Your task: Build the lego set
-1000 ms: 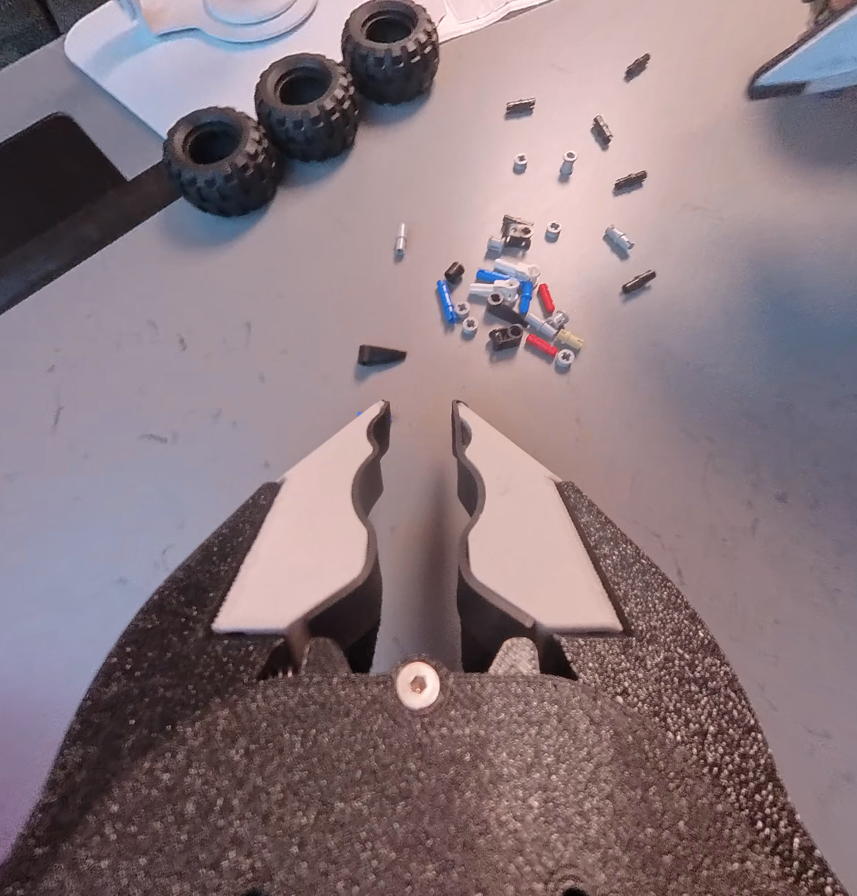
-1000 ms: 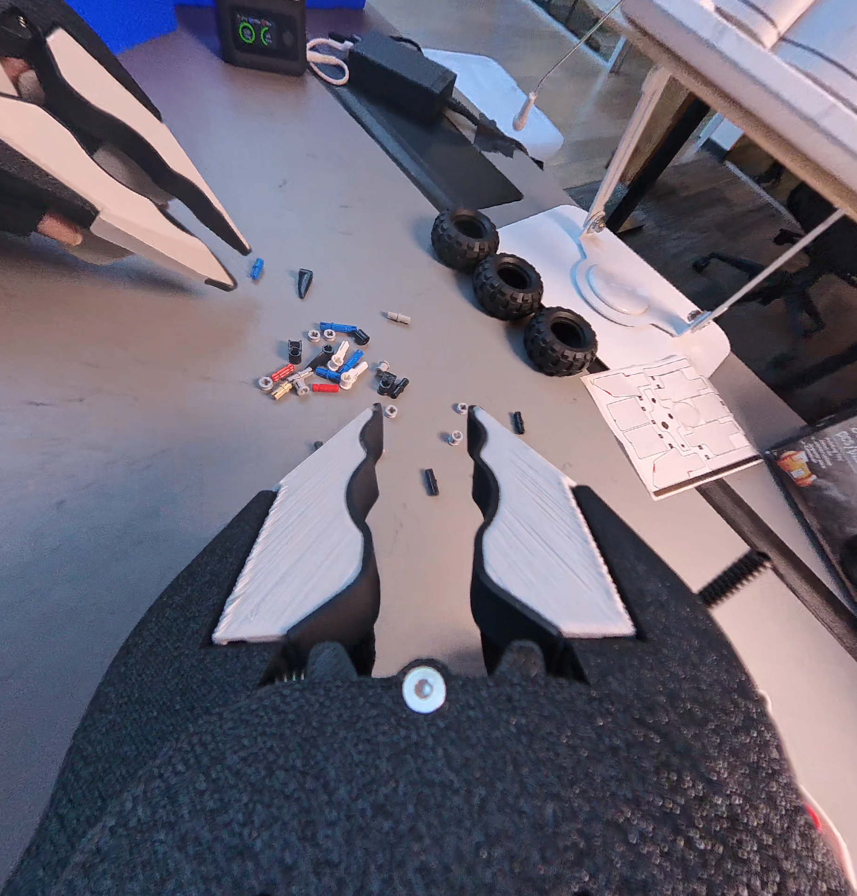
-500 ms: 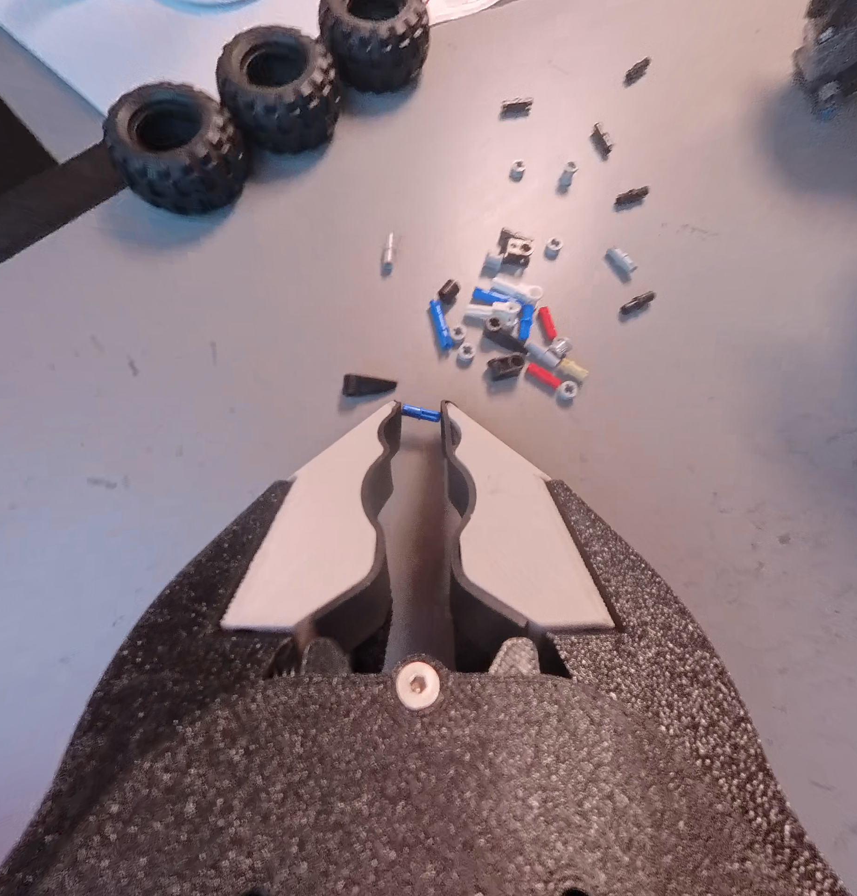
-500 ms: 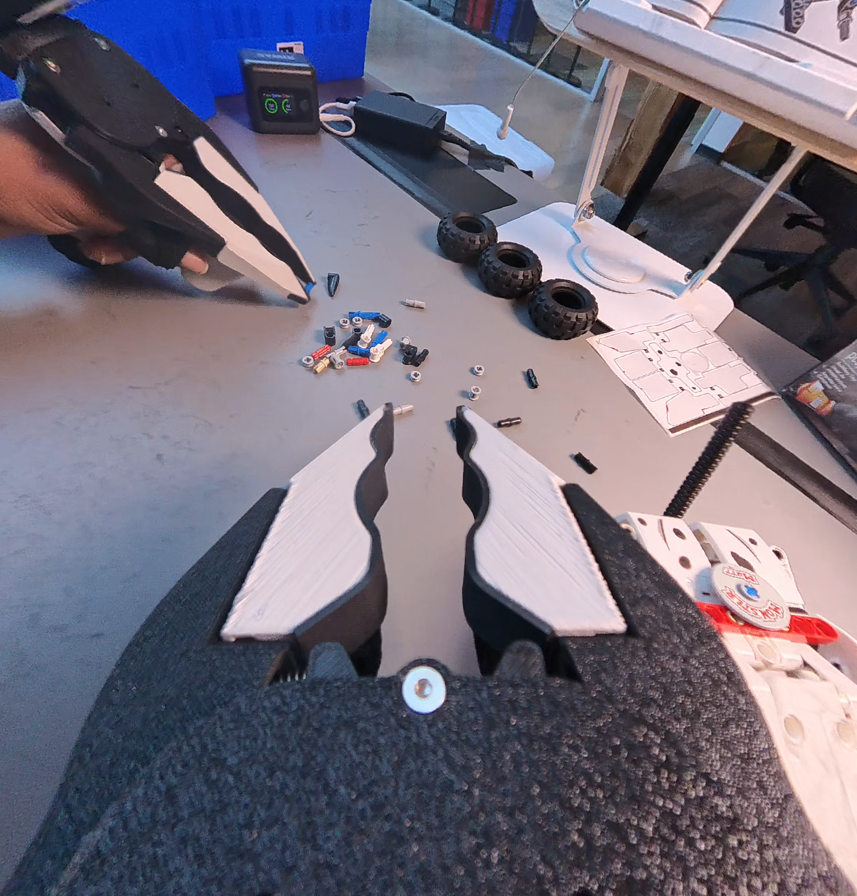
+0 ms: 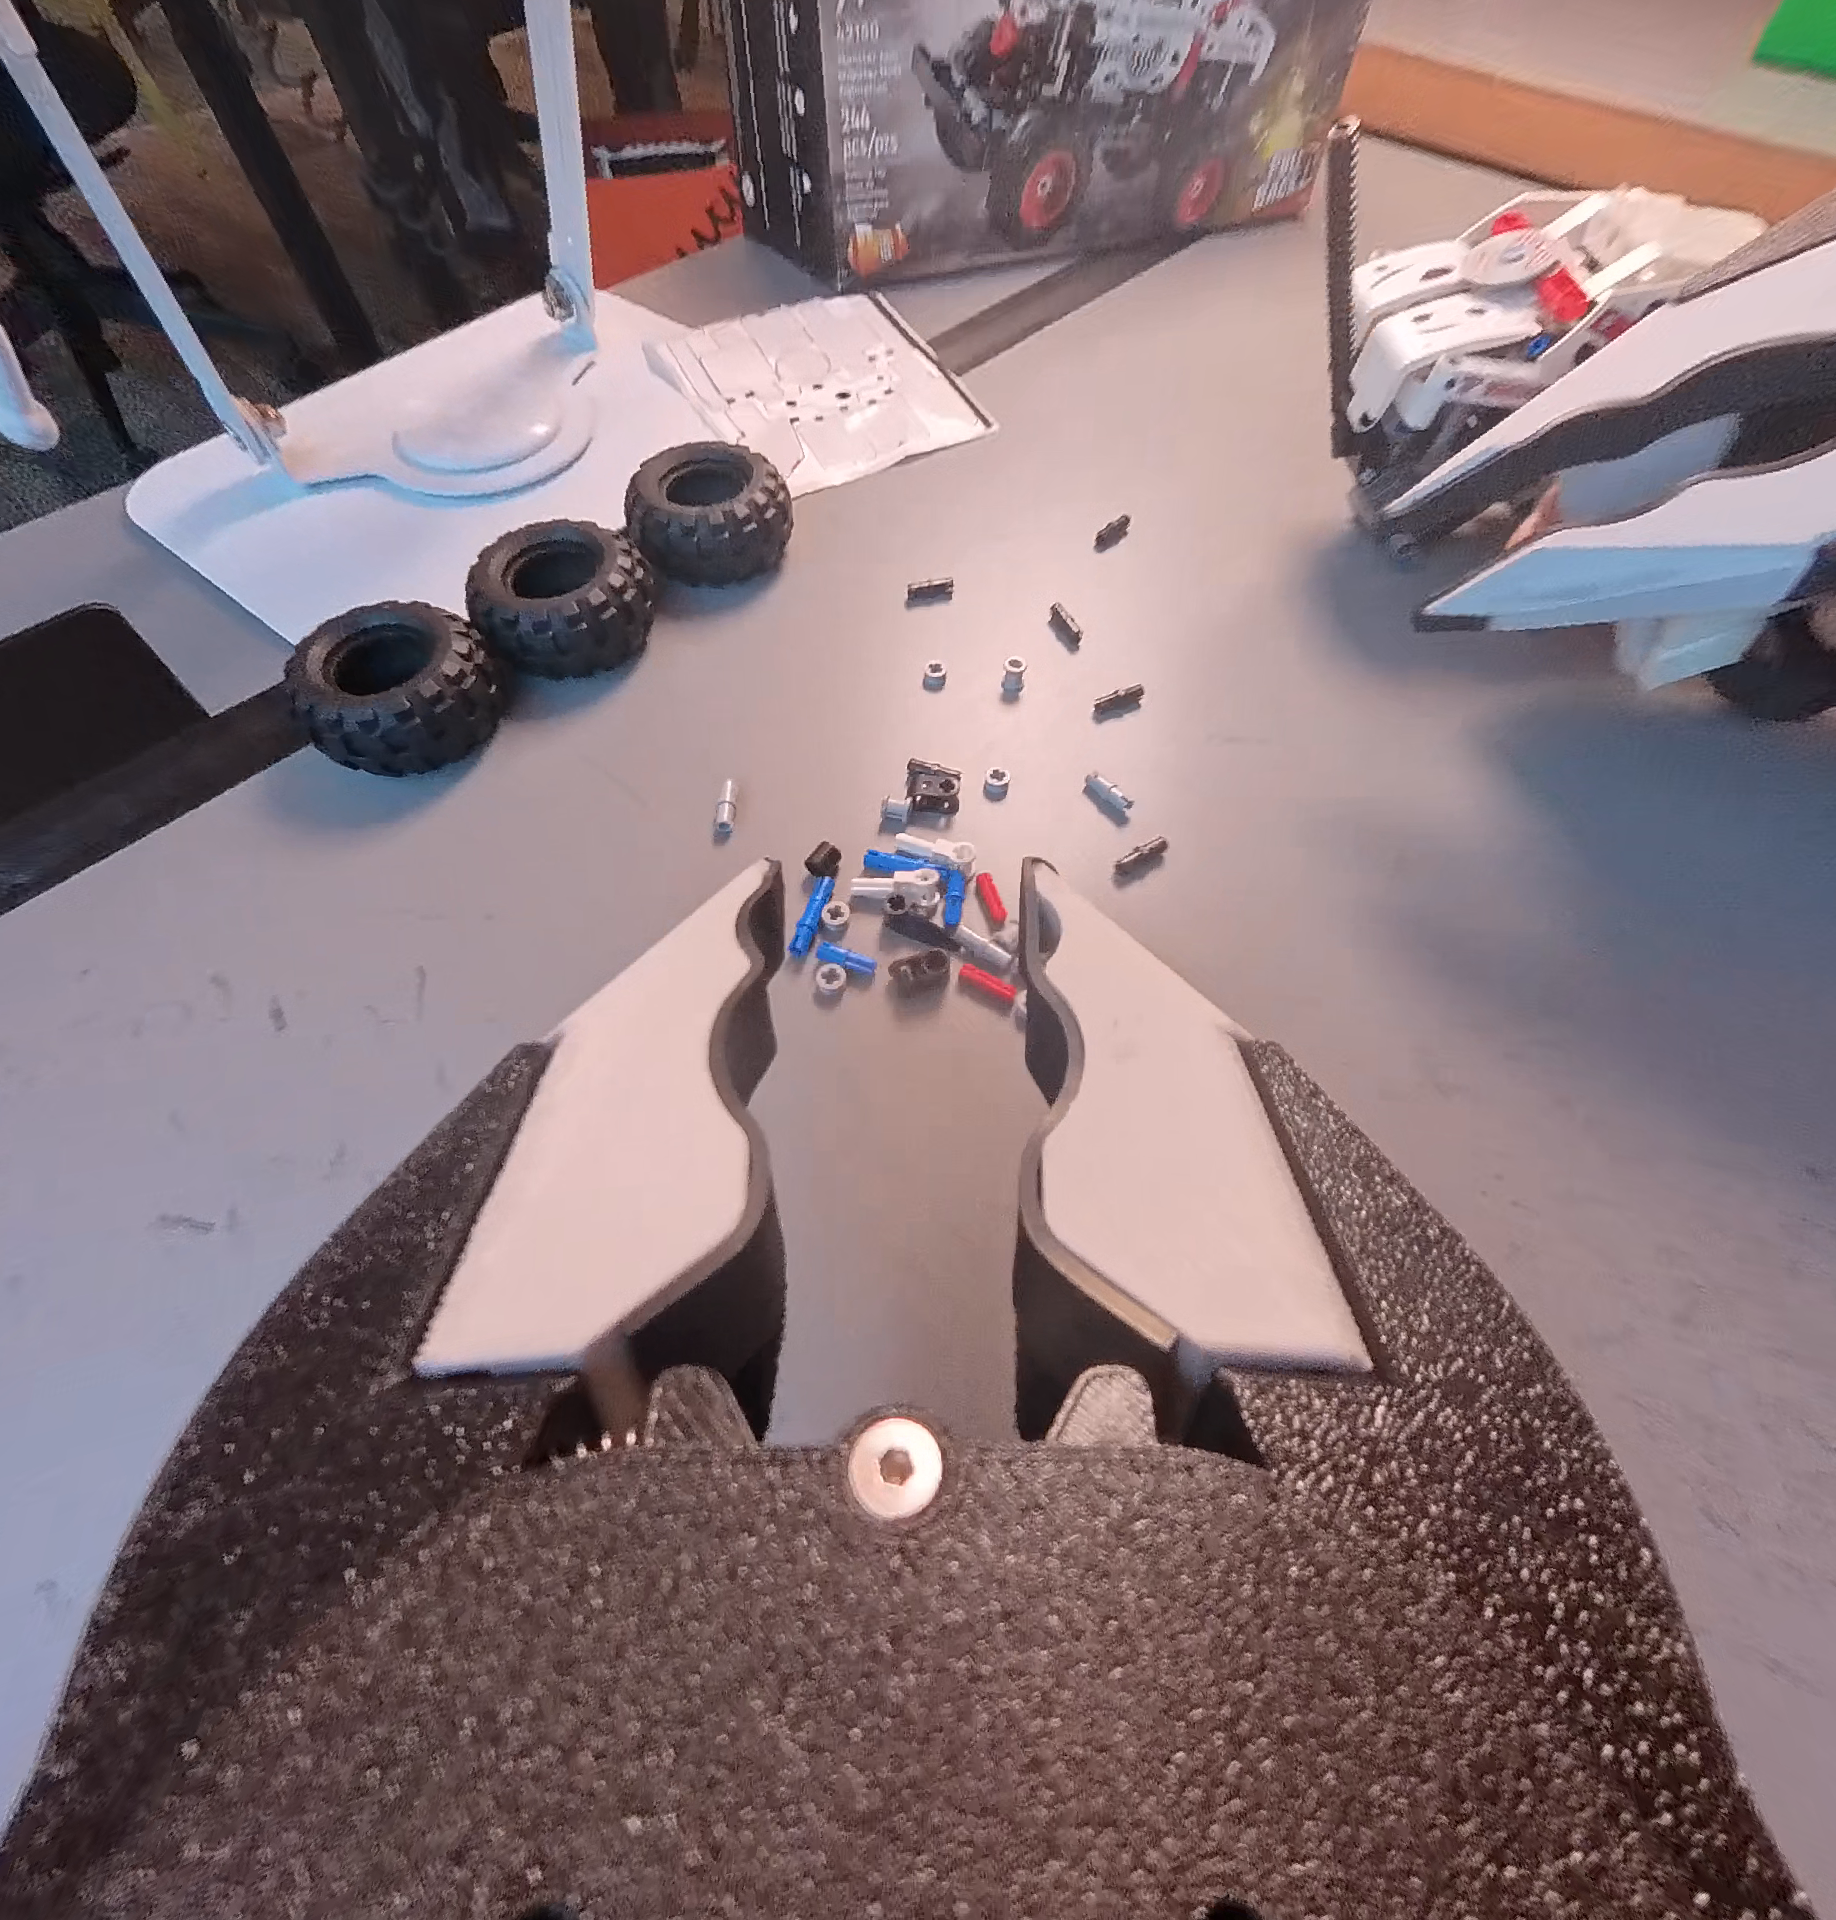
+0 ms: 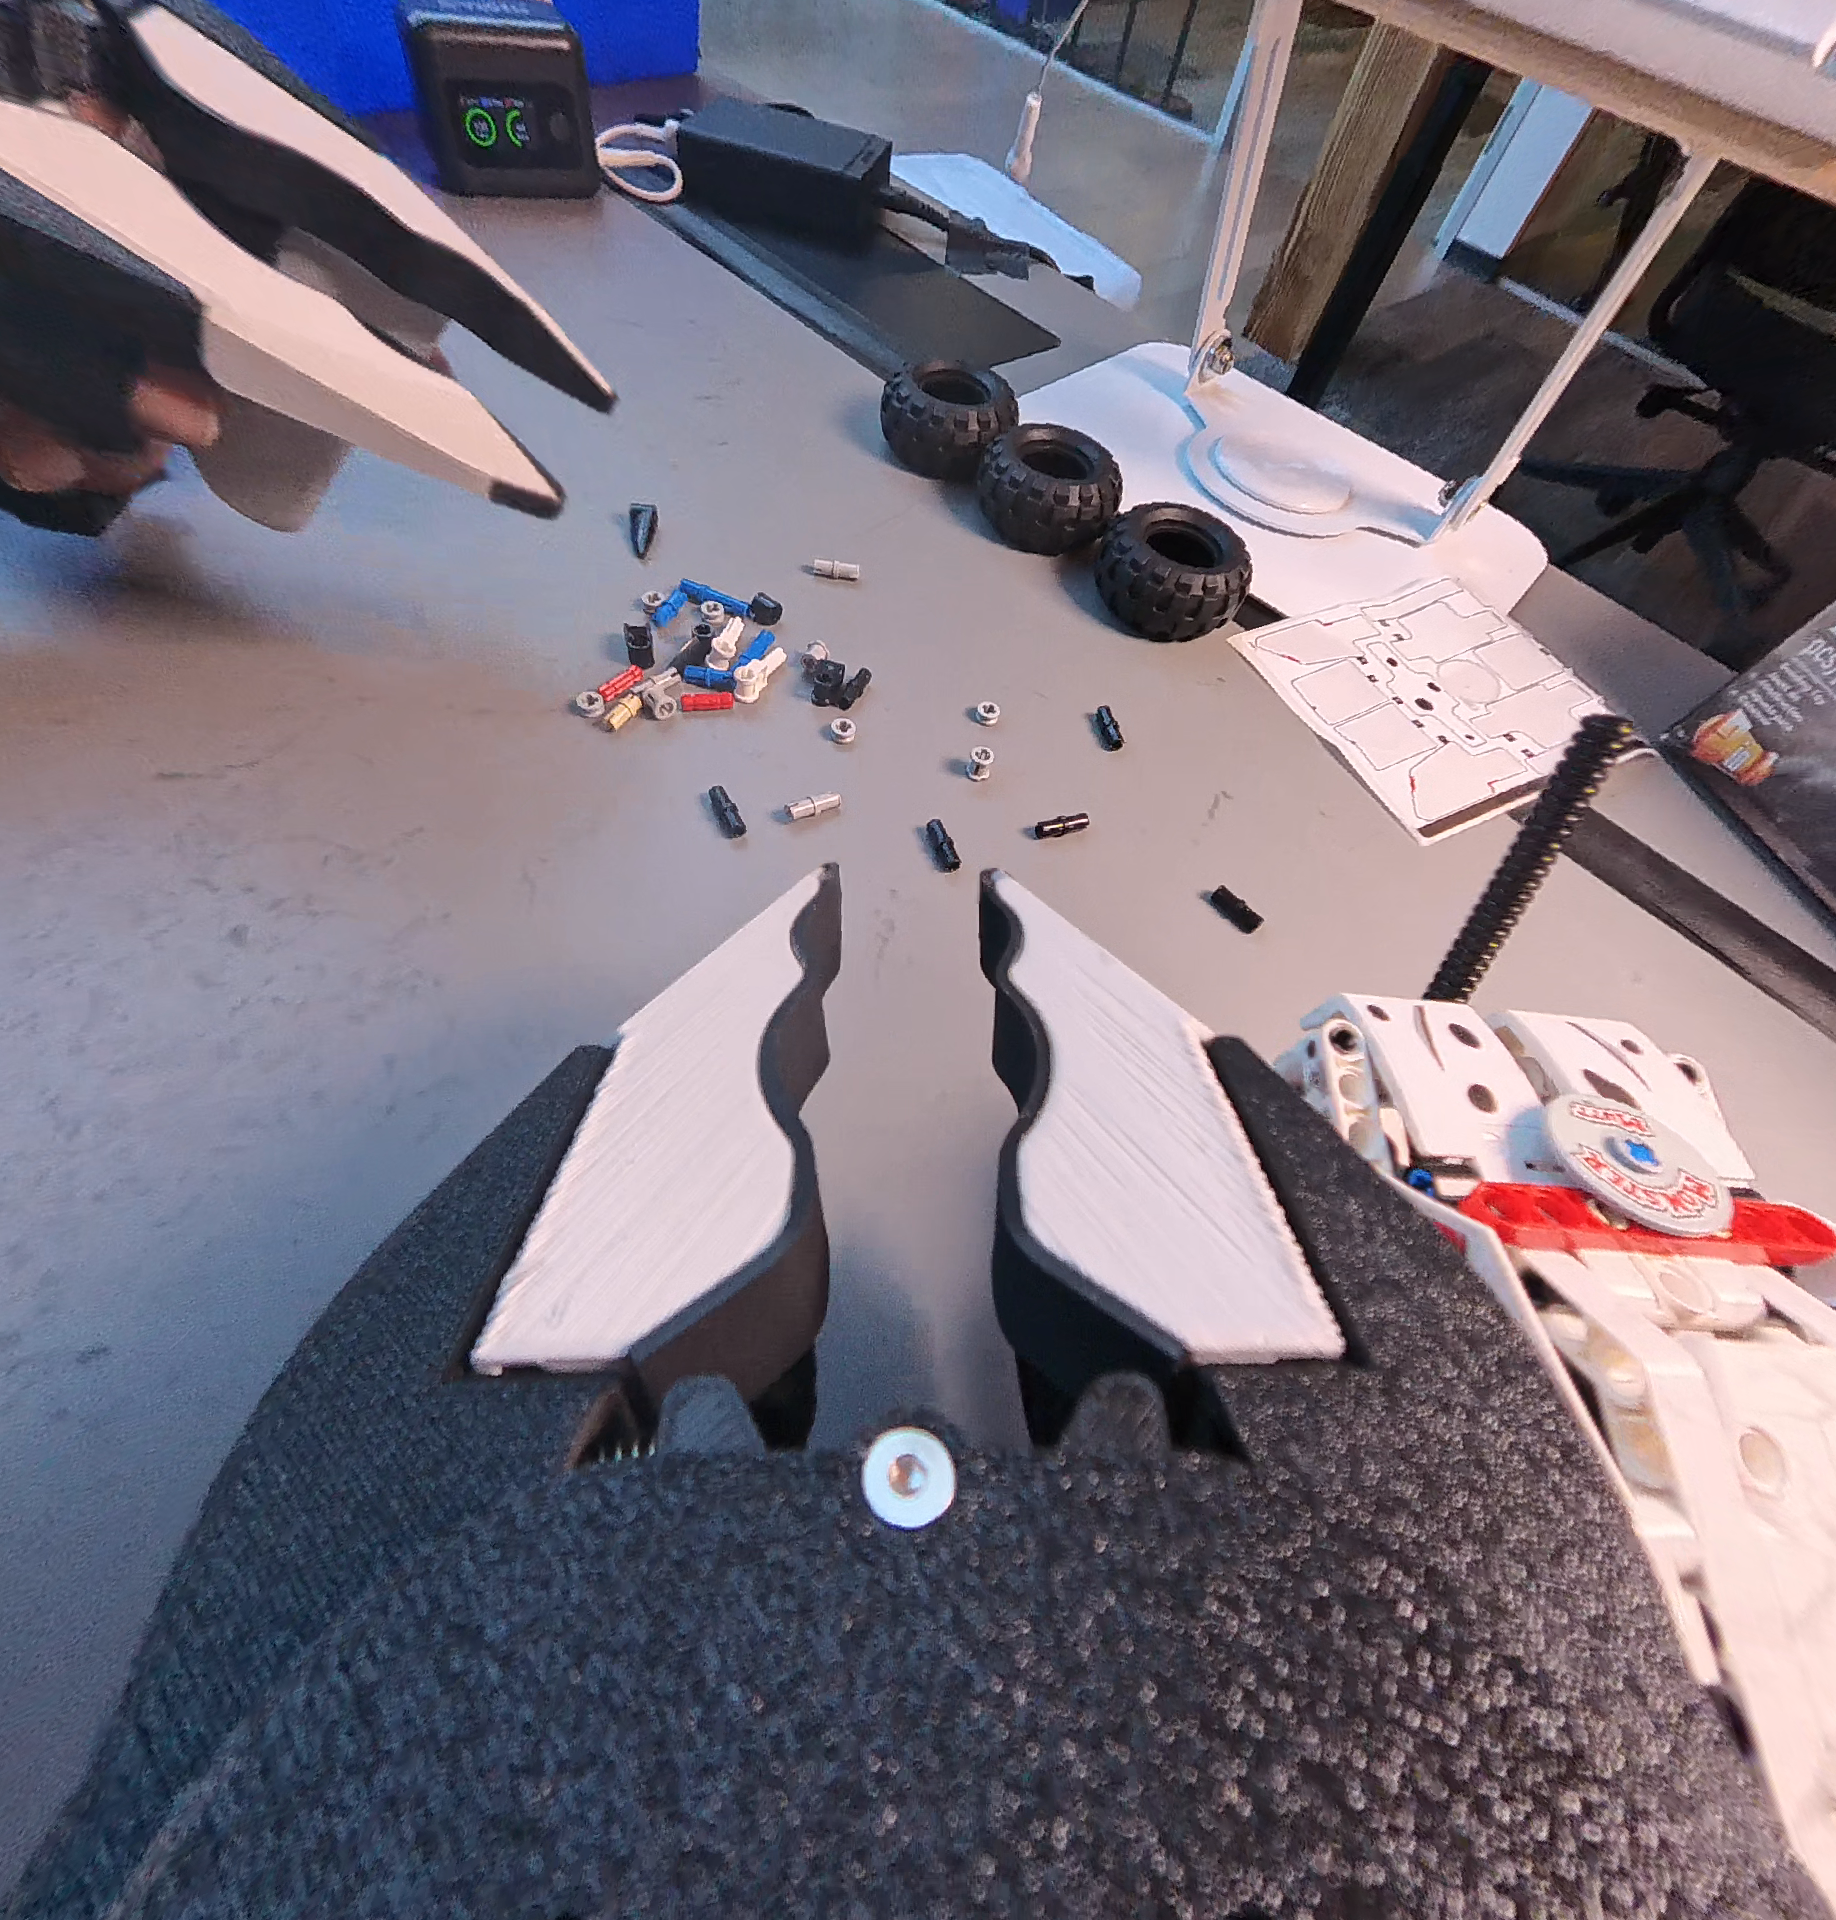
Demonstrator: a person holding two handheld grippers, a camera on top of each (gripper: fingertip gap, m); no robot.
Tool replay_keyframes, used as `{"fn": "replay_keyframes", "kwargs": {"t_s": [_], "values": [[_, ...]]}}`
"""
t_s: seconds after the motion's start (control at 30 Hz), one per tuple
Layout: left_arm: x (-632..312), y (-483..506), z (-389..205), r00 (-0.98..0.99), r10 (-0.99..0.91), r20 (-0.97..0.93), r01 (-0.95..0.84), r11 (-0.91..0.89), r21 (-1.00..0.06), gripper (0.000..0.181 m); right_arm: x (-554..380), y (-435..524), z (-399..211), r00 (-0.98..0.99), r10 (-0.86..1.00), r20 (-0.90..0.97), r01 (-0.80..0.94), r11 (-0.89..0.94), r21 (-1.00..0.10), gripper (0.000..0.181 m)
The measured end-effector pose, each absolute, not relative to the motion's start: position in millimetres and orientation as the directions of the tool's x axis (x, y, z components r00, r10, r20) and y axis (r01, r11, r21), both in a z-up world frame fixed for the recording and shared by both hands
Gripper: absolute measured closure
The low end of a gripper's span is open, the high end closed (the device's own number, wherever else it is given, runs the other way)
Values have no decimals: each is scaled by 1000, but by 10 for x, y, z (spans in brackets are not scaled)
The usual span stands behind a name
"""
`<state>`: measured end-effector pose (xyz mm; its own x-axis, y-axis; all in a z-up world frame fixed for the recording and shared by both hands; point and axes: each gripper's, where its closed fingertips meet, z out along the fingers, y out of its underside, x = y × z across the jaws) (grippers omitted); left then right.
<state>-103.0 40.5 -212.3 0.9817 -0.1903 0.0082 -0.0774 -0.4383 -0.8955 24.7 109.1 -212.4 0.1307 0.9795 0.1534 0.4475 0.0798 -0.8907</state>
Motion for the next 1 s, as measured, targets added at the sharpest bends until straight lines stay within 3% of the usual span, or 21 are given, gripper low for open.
{"fn": "replay_keyframes", "kwargs": {"t_s": [0.2, 0.4, 0.5, 0.6, 0.8, 1.0], "values": [[-821, 158, -1948, 979, -190, 74, 2, -355, -935, 138, 325, 1308, -2291, 249, 954, 165, 512, 15, -859, 155], [-613, 113, -2089, 971, -231, 58, -38, -390, -920, 139, 564, 1876, -2323, 488, 858, 161, 508, -130, -851, 145], [-579, 118, -2090, 969, -242, 57, -42, -388, -921, 139, 494, 1935, -2248, 459, 880, 122, 490, -136, -861, 150], [-588, 116, -2080, 968, -240, 67, -31, -383, -923, 140, 346, 2013, -2340, 403, 898, 180, 583, -100, -806, 151], [-666, 94, -2026, 971, -226, 77, -11, -364, -931, 142, 23, 2167, -2640, 398, 917, 33, 659, -260, -706, 154], [-753, 84, -2014, 973, -220, 76, -9, -360, -933, 144, -17, 2158, -2695, 327, 943, 56, 746, -222, -628, 179]]}}
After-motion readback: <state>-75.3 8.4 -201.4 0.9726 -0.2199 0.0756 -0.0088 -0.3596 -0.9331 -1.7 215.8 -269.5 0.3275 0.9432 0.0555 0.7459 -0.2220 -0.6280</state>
